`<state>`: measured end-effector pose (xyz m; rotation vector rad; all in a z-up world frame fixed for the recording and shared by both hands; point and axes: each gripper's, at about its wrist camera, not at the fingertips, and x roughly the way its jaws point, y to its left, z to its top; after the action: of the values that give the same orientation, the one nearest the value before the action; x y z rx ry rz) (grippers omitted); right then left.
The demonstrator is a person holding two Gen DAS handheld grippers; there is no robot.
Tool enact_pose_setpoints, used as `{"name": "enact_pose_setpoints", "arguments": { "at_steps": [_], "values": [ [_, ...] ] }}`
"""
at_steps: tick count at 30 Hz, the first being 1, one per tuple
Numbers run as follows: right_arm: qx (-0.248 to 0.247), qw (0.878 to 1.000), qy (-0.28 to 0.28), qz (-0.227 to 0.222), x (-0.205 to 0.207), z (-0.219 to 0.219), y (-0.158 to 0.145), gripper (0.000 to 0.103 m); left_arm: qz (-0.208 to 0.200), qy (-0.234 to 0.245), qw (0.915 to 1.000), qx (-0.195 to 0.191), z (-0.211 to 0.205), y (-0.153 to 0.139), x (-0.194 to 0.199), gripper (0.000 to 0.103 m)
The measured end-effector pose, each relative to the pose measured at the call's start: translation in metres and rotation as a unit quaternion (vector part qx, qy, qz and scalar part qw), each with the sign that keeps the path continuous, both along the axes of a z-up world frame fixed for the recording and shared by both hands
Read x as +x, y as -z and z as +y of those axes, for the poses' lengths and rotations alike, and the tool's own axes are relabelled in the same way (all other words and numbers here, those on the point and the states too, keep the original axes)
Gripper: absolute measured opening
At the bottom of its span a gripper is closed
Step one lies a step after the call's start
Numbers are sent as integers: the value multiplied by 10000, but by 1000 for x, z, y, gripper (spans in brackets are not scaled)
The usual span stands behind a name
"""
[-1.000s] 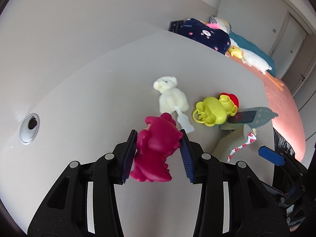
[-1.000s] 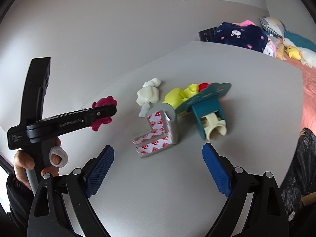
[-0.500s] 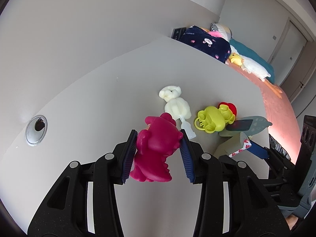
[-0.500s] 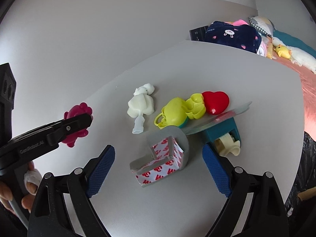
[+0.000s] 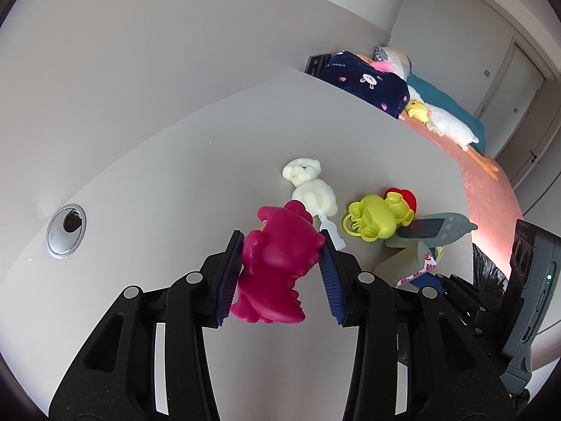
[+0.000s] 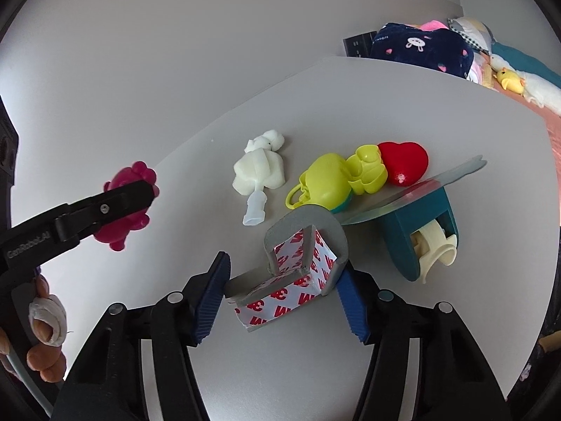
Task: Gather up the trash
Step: 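Carry the pink bear and white-red box over the trash bag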
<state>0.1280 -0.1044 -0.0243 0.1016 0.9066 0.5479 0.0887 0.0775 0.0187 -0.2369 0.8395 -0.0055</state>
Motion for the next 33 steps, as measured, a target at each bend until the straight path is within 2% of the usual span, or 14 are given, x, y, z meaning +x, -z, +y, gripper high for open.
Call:
{"name": "enact_pose_setpoints", "arguments": {
  "at_steps": [14,33],
  "values": [
    [199,9995,49,-236,-26,-35,-19,60,-76,282,9995,131,-25,-6,-3,42],
    [158,9965,703,-418,-48,-122,-34,60,-205,1150,9922,440,-99,-9,-16,42]
  ]
}}
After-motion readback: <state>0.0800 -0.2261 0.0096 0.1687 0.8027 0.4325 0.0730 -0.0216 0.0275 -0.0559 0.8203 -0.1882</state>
